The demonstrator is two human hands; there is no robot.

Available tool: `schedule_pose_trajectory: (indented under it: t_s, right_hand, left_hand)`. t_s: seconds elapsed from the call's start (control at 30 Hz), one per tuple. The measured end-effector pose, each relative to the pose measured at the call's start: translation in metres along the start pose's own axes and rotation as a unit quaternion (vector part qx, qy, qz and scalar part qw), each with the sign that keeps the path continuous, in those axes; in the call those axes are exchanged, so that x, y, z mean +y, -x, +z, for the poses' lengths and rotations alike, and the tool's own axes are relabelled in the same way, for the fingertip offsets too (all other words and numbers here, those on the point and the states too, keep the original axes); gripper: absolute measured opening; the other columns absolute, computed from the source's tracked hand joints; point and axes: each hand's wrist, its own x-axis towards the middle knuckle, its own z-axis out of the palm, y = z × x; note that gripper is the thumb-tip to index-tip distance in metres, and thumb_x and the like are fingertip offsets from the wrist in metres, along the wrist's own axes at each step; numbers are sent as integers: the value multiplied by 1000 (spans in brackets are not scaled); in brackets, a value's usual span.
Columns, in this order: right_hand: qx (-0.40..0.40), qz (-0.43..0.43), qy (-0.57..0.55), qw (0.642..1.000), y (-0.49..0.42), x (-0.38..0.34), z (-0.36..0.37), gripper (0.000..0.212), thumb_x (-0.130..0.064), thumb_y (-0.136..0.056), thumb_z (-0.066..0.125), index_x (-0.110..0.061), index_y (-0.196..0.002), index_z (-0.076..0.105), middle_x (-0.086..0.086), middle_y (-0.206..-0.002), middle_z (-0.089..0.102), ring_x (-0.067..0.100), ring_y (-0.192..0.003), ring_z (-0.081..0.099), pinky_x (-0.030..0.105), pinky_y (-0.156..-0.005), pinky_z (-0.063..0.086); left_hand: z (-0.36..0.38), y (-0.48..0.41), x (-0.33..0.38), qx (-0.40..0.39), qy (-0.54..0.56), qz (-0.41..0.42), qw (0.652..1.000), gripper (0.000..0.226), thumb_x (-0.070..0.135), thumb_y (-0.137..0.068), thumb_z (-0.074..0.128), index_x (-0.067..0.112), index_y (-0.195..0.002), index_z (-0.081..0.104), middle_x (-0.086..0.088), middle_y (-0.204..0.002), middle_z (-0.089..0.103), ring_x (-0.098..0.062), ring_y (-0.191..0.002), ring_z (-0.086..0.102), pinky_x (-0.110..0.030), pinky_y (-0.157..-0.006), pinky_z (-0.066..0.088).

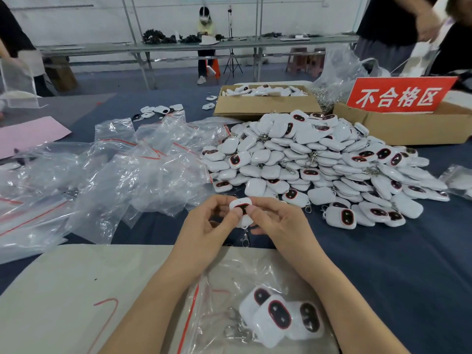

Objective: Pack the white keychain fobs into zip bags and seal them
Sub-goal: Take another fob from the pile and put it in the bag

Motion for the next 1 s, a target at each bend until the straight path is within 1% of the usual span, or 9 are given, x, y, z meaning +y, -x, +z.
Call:
schedule_pose_trajectory:
  t_s: [0.07,0.27,0.37,0.47,0.53,0.8,0.87,0.93,1.0]
  right_hand:
    - [0,-4,1,1000,0,0,0,21,-17,-94,68,-37,-93,74,-7,-91,78,4,-81,72,17,-69,57]
    - [7,-5,15,1000,2,2,-1,15,-17,-94,67,-29,-103,72,-9,-91,77,4,-82,72,17,-68,57]
    - [13,-7,17,1000,1,2,-3,15,-18,-94,67,-30,-101,72,-8,-88,77,6,-79,72,18,-67,57]
    - [13,-6,28,999,-2,6,-2,15,-18,-94,68,-32,-98,70,-9,-87,77,6,-71,71,19,-64,57]
    - [12,1,31,999,-3,7,-2,14,-18,-93,68,-31,-97,70,-9,-85,77,6,-69,70,18,-63,56]
    - [14,19,26,999,-4,10,-1,11,-21,-93,69,-31,-95,72,-9,-86,77,4,-74,70,19,-66,57]
    - [16,22,24,999,-4,10,-1,12,-22,-93,69,-34,-93,73,-9,-86,77,4,-75,71,19,-67,58]
    - [14,18,25,999,-4,9,0,20,-24,-94,69,-42,-88,75,-9,-85,76,4,-76,70,19,-68,58]
    - [12,14,23,1000,-4,9,0,25,-25,-94,69,-48,-86,74,-9,-86,76,4,-77,71,19,-69,58]
  left_hand:
    - [0,0,0,2,-10,2,1000,12,21,-95,69,32,-100,72,7,-87,73,-4,-80,65,-17,-75,52]
    - [2,1,2,2,-27,-4,1000,14,21,-96,68,31,-105,72,9,-92,75,-3,-83,67,-17,-76,52]
    - [3,1,4,6,-42,1,999,16,25,-95,68,33,-109,72,13,-97,76,-2,-90,69,-19,-82,55]
    - [2,1,-1,9,-36,3,999,18,22,-95,69,32,-110,72,13,-96,76,-1,-90,69,-15,-83,52]
    - [1,1,-2,6,-35,0,999,19,20,-95,69,29,-111,72,13,-98,76,-1,-91,69,-16,-83,52]
    - [2,1,-3,9,-38,-3,999,19,19,-95,69,29,-111,72,12,-97,76,-2,-90,70,-22,-83,55]
    - [1,1,-3,9,-35,-5,999,18,19,-96,69,29,-110,72,11,-97,76,-4,-90,70,-25,-84,56]
    - [2,1,-3,8,-31,-3,999,18,20,-95,69,31,-109,72,10,-97,76,-7,-91,70,-28,-85,57]
    - [2,2,-3,3,-36,4,999,19,21,-95,70,33,-110,71,9,-97,76,-10,-91,70,-25,-84,56]
